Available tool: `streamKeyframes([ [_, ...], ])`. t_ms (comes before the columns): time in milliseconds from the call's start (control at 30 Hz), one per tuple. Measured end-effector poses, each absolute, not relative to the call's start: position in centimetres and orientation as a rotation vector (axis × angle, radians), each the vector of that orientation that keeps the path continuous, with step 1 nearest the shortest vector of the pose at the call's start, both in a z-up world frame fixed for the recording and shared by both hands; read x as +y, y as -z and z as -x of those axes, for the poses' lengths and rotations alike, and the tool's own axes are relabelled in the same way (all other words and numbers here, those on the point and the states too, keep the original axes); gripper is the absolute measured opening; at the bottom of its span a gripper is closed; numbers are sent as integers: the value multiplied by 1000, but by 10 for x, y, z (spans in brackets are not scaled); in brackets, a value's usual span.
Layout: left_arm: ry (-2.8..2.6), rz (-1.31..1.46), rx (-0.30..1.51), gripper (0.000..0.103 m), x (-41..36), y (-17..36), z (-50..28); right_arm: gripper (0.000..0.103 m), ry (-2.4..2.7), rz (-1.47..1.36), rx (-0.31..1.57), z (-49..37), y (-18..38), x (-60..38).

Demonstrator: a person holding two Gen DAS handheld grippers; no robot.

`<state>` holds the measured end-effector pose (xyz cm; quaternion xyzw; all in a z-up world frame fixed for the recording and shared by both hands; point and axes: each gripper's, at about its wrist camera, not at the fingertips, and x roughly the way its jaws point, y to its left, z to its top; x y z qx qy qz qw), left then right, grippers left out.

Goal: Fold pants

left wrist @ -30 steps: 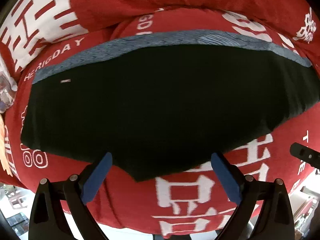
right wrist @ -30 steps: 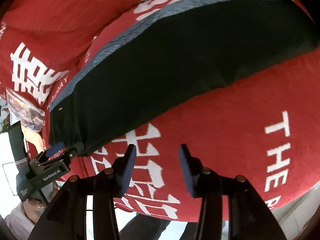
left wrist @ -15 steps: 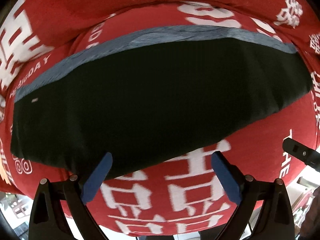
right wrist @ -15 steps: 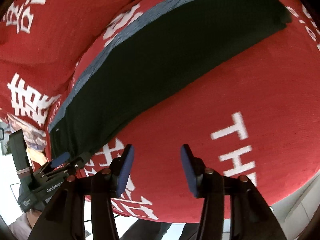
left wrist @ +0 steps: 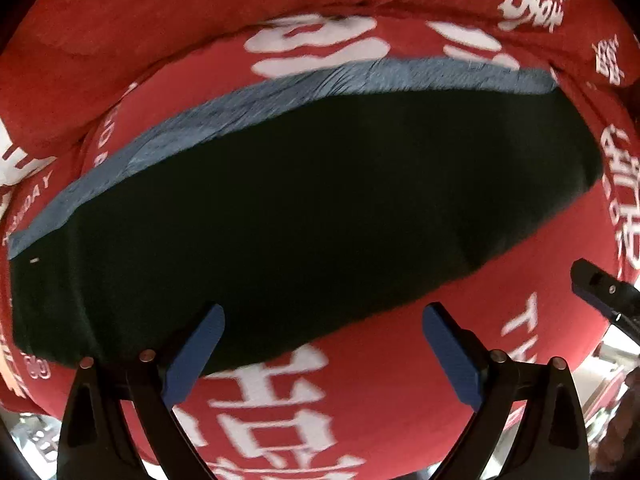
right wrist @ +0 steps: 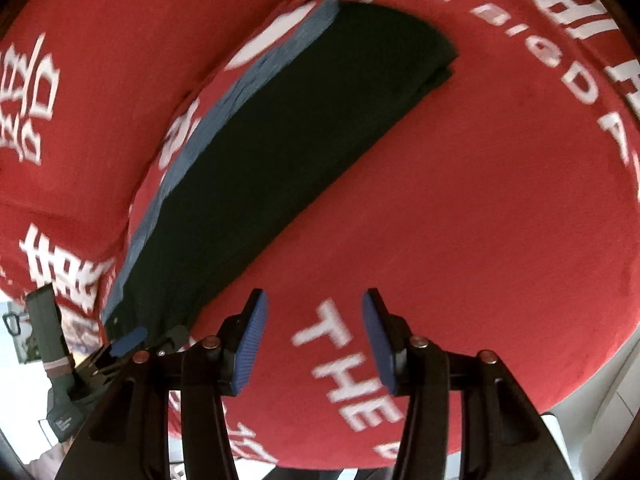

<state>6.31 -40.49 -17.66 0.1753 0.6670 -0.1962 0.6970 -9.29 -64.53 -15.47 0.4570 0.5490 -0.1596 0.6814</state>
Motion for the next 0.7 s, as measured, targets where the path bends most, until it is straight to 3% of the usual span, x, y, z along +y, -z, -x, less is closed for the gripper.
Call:
streamKeyframes([
  [267, 406, -321, 1462, 100, -454, 179, -76, 53, 403, -1079, 1153, 97, 158, -704],
  [533, 357, -327, 1493, 100, -449, 202, -83, 53, 455, -1149, 1066, 91, 166, -740],
  [600, 355, -330, 1492, 100, -448, 203, -83, 37, 477, -1173, 1048, 90, 171, -745],
  [633, 350, -337, 1489, 100, -449, 202, -83, 14, 478, -1195, 1041, 91, 173, -747],
  [700, 348, -353, 1451, 100, -453, 196, -84, 8, 489, -1227, 1031, 92, 176, -751],
])
